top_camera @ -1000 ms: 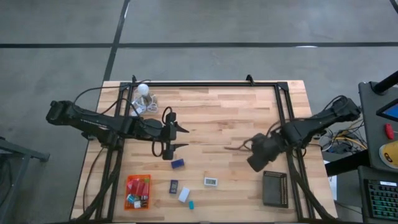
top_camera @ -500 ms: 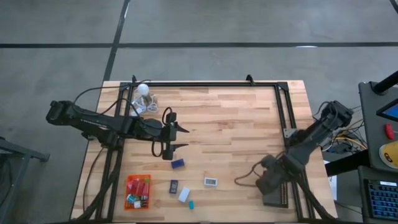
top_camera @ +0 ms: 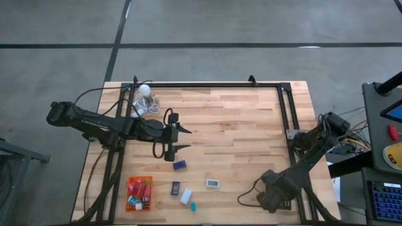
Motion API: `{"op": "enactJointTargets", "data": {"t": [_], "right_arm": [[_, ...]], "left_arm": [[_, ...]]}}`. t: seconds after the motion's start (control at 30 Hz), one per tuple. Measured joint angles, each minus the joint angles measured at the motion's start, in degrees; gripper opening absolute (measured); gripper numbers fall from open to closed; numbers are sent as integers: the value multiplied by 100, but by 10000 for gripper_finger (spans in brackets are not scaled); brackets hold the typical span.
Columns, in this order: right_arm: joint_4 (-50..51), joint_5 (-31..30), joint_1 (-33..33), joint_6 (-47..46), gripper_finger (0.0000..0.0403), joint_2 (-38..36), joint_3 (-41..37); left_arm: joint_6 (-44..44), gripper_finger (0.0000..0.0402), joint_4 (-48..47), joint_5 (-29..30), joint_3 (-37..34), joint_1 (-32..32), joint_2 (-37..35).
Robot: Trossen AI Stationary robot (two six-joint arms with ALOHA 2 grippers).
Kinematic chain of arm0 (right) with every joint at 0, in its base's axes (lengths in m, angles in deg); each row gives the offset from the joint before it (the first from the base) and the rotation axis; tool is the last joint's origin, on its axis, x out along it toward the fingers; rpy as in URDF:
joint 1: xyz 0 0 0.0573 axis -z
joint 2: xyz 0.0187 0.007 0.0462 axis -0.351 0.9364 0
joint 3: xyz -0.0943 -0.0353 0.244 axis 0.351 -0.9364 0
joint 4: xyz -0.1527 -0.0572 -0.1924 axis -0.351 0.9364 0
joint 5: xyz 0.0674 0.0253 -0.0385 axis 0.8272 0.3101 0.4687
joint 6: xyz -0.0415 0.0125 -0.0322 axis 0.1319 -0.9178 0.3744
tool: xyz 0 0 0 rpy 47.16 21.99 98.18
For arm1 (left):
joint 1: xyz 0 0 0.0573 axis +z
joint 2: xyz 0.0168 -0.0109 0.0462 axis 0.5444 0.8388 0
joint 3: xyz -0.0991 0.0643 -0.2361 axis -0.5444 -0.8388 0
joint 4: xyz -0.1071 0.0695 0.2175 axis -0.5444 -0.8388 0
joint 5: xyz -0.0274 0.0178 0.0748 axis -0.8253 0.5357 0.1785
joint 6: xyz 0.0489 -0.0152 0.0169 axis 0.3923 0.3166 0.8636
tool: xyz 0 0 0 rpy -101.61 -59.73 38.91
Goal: Pick & Place Office items
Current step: Put the black digital clock into the black bin, then put the right white digital clock into the black bin
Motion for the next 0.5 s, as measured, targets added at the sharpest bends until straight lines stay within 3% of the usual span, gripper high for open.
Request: {"op": "enactJointTargets", "data": {"t": [0.23,0.5], "right_arm": [[0,402,2,21,107,414,0],[11,425,4,-11,140,431,0]], "left_arm": [[88,248,155,0,-2,0,2],[90,248,194,0,-2,0,2]]}}
